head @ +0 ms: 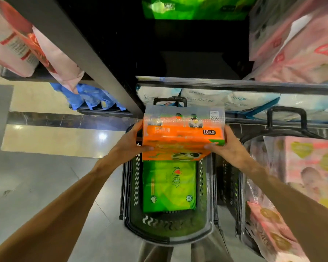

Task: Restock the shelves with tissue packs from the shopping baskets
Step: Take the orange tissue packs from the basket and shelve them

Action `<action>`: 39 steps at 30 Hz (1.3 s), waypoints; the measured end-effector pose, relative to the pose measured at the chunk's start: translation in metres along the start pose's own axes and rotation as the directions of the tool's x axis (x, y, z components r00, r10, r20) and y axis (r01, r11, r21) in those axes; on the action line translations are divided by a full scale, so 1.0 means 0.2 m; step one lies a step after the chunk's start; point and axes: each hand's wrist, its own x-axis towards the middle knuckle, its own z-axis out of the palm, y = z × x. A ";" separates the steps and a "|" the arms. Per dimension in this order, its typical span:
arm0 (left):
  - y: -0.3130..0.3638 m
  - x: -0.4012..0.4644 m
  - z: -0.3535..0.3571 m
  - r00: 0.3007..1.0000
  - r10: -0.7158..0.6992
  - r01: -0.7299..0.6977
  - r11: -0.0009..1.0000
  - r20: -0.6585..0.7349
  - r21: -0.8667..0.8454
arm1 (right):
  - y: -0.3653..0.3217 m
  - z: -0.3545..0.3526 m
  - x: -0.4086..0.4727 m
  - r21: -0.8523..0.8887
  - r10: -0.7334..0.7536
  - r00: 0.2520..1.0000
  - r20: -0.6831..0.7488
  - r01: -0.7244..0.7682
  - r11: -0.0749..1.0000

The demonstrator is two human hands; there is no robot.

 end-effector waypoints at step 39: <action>2.49 -0.48 0.48 0.548 0.786 -0.764 0.609 -0.284 0.213 | -1.23 -1.42 -1.55 -0.201 -0.571 0.367 -0.734 0.686 0.699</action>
